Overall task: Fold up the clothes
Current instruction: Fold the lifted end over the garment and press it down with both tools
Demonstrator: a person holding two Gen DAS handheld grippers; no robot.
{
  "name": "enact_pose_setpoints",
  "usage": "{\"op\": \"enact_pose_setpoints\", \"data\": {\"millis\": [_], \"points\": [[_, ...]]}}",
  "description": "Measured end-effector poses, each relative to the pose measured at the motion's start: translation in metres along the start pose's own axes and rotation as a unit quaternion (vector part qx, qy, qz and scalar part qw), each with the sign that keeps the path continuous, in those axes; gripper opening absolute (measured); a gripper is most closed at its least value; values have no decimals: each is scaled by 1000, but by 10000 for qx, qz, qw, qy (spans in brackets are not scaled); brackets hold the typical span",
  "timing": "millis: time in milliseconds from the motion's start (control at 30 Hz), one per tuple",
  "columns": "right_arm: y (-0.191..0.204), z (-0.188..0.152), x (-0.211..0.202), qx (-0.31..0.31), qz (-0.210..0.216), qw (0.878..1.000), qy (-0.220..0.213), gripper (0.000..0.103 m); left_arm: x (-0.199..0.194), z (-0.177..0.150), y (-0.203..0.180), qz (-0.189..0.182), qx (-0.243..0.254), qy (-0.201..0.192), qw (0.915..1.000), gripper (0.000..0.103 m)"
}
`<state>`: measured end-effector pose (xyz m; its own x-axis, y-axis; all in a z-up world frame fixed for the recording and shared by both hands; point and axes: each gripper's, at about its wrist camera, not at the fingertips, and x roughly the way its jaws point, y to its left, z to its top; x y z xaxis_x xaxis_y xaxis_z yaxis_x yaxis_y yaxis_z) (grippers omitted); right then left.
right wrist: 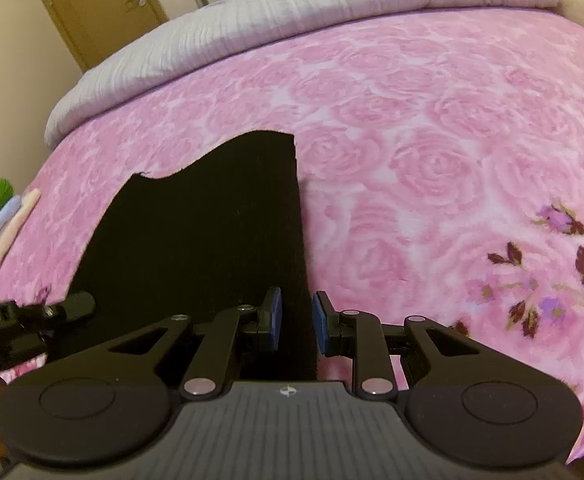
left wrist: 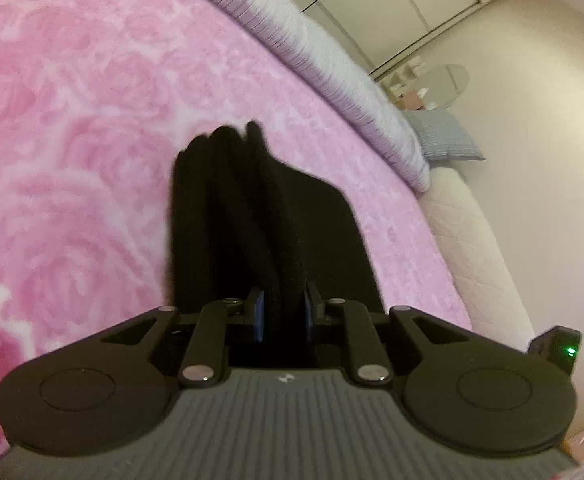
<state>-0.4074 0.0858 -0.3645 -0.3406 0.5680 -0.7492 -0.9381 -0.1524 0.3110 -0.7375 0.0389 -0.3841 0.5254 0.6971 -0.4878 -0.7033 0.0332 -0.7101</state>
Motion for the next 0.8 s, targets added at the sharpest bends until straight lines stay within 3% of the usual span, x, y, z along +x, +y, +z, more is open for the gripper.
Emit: {"op": "enact_pose_setpoints", "data": {"millis": [233, 400, 500, 600, 667, 733, 800], "points": [[21, -4, 2, -374, -65, 9993, 68, 26, 3, 1, 29, 187, -285, 101, 9994, 15], [39, -11, 5, -765, -369, 9964, -44, 26, 7, -2, 33, 218, -278, 90, 9993, 15], [32, -9, 5, -748, -254, 9969, -46, 26, 4, -3, 26, 318, -172, 83, 9993, 16], [-3, -1, 3, 164, 404, 9990, 64, 28, -10, 0, 12, 589, 46, -51, 9982, 17], [-28, 2, -1, 916, 891, 9917, 154, 29, -24, 2, -2, 845, 309, -257, 9956, 14], [-39, -1, -6, 1232, 1164, 9854, 139, 29, -37, 1, -20, 1035, 603, -403, 9920, 14], [-39, -8, -10, 1244, 1206, 9848, 136, 28, -41, -3, -37, 991, 873, -403, 9904, 14]]}}
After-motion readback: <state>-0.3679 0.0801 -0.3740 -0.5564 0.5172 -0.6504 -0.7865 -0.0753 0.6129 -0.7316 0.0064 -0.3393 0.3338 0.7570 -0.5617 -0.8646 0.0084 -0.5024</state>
